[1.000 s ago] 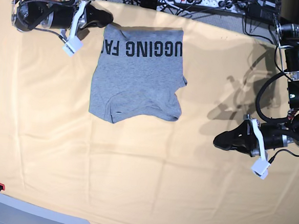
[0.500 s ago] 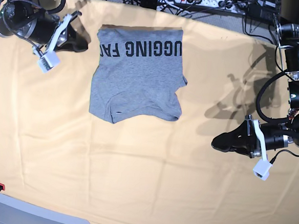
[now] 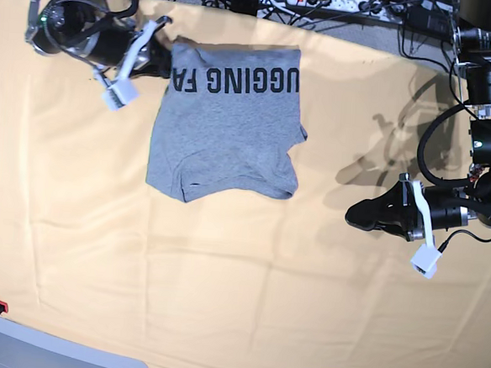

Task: Layout the t-shirt on the table in an organized manner, then fold the t-shirt properly
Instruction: 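Straighten the folded t-shirt's printed edge with both grippers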

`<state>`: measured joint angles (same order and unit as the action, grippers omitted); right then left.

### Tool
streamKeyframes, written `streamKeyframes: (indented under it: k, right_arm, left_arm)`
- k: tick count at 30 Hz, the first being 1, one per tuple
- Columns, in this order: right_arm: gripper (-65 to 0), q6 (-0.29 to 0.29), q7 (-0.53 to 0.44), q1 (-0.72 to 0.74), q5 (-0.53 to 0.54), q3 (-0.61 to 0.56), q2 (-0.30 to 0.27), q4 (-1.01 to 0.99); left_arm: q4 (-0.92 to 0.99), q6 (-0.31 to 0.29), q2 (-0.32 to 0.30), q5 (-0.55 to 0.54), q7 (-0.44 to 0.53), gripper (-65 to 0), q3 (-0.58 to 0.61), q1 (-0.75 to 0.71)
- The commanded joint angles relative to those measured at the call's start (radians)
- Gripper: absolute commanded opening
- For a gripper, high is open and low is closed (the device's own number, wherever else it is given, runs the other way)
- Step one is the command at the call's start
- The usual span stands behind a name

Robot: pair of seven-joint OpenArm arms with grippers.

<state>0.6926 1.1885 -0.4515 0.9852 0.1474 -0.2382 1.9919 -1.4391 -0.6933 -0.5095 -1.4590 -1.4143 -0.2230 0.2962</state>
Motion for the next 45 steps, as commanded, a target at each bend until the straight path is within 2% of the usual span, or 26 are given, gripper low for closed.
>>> streamKeyframes:
  k: [1,6,9,11,15,21,25,29,32,35,38,45]
  right_arm:
    - [-65.0,0.006,-0.006,0.0,0.019,-0.026,-0.008,0.014]
    - [-65.0,0.006,0.053,0.0,0.005,-0.119,-0.009,0.016]
    - [-65.0,0.006,0.129,0.0,0.005,-0.118,-0.009,0.016]
    - [-65.0,0.006,0.14,0.0,0.005,-0.1,-0.009,0.016]
    - [-65.0,0.006,0.137,0.006,0.005,-0.022,-0.009,0.016]
    - [-65.0,0.006,0.133,0.04,0.017,0.195,-0.009,0.016]
    - [-65.0,0.006,0.134,0.041,0.146,0.318,-0.009,0.016]
    - [-65.0,0.006,0.134,0.051,0.203,0.396,-0.009,0.016]
    - [-65.0,0.006,0.134,0.053,0.22,0.418,-0.009,0.016]
    - [-65.0,0.006,0.137,0.052,0.22,0.416,-0.009,0.016]
    - [-65.0,0.006,0.137,0.053,0.222,0.416,-0.009,0.016]
    - [-65.0,0.006,0.137,0.053,0.224,0.416,-0.009,0.016]
  left_arm:
    - [-0.014,-0.005,-0.014,-0.025,0.018,-65.0,-0.007,0.019]
    - [-0.014,-0.005,-0.014,-0.025,0.018,-65.0,-0.007,0.014]
    - [-0.014,-0.005,-0.015,-0.025,0.018,-65.0,-0.007,0.014]
    - [-0.014,-0.005,-0.018,-0.025,0.018,-65.0,-0.007,0.014]
    - [-0.014,-0.005,-0.023,-0.025,0.018,-65.0,-0.008,0.014]
    - [-0.016,-0.005,-0.029,-0.025,0.018,-65.0,-0.008,0.002]
    - [-0.078,-0.005,-0.028,-0.025,0.018,-65.0,-0.015,-0.091]
    - [-0.178,0.006,-0.025,-0.025,0.018,-65.0,-0.015,-0.232]
    - [-0.254,0.035,-0.026,0.108,0.018,-65.0,-0.025,-0.322]
    - [-0.282,0.072,-0.023,0.203,0.064,-65.0,-0.044,-0.396]
    - [-0.282,0.081,0.007,0.218,0.072,-65.0,-0.048,-0.443]
    - [-0.281,0.069,0.14,0.221,0.048,-65.0,-0.044,-0.471]
